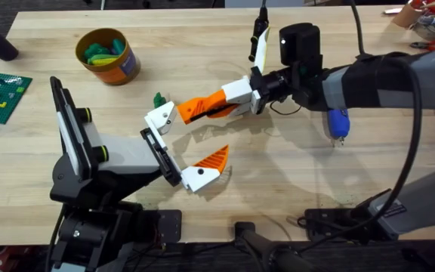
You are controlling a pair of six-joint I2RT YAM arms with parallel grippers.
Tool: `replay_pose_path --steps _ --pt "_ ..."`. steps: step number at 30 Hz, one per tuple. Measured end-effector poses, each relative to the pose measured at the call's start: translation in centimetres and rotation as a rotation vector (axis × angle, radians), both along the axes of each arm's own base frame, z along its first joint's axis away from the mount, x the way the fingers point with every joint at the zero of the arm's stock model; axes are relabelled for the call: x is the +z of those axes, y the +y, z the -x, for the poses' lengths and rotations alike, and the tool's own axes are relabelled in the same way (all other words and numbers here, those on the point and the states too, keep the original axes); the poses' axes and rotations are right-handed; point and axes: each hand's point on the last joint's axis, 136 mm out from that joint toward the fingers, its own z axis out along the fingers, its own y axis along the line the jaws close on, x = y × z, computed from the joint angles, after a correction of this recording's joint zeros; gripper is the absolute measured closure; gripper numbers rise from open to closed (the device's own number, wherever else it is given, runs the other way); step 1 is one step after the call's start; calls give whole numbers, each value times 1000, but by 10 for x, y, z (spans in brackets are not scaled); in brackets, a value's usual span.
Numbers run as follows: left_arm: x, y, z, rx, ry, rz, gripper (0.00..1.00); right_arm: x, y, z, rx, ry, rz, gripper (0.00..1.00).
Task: Pick up the gripper from the table and insert it into the empty holder that is missing its gripper. Then pick up a screw, insert it into the mounting hole, and use the screwdriver to tighten it. Finally, clean up the table by picking up the vegetable and placing it into the bucket.
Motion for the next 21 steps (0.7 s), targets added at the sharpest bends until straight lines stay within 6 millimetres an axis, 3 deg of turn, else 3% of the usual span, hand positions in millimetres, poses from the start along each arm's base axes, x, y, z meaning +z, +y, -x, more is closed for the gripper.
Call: replay_pose_path --steps 21 --pt "1 0 0 0 -3 1 15 -10 -11 -7 -43 107 43 981"
